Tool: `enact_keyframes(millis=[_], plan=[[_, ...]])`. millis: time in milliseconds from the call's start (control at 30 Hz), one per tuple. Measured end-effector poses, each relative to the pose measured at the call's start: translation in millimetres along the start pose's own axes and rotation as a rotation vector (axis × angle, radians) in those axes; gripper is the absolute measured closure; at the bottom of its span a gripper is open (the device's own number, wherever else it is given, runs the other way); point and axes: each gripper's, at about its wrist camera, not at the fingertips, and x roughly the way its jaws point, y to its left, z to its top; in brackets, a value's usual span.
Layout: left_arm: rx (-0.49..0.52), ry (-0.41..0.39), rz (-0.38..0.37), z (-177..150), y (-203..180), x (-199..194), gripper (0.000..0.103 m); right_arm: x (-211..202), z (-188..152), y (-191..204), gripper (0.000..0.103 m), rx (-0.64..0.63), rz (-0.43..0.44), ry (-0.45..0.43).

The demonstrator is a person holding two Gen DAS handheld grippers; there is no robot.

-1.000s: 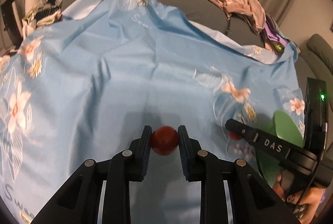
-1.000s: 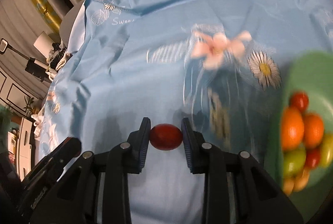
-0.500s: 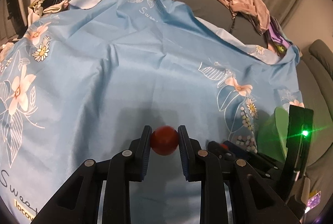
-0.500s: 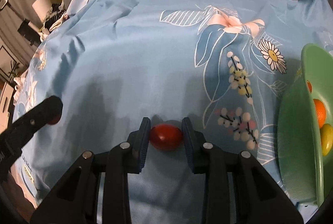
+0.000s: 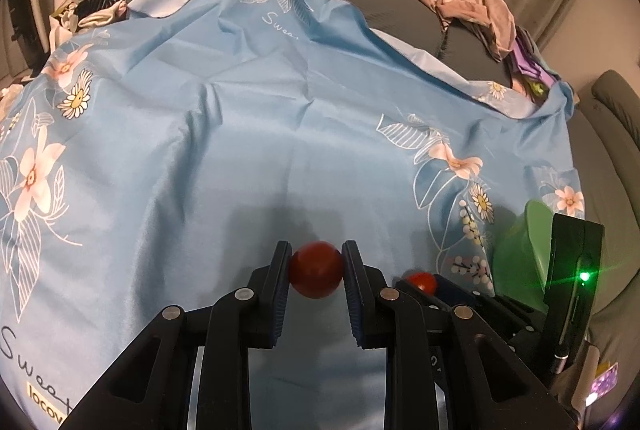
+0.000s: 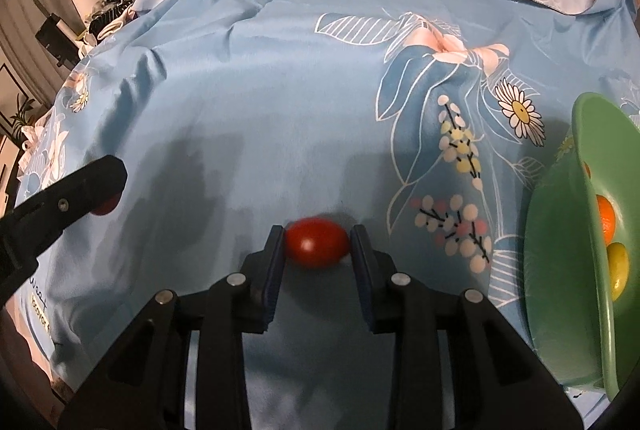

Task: Organize fruits
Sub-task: 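Carry both cherry tomatoes over the green bowl and lower them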

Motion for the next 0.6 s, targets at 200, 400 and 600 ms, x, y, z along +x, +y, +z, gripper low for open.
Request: enact_keyframes(millis=[200,400,600], plan=[[0.010,-0.006,-0.007,-1.8,-2.8,-0.6,0.078,0.4,0.6,5.3,0.072,-0.029,-0.030,-0.010],[0.019,-0.017,-0.005,-3.5,-6.2,-4.2,0.078,-5.9,1.5,2.8,0.073,-0.009,-0.006,-0.032],[0.044,-0.037,0.002,-4.5,-15.4,-10.0,0.078,-32.6,6.2,-4.1,0.073,0.038,0.036,-0.119]])
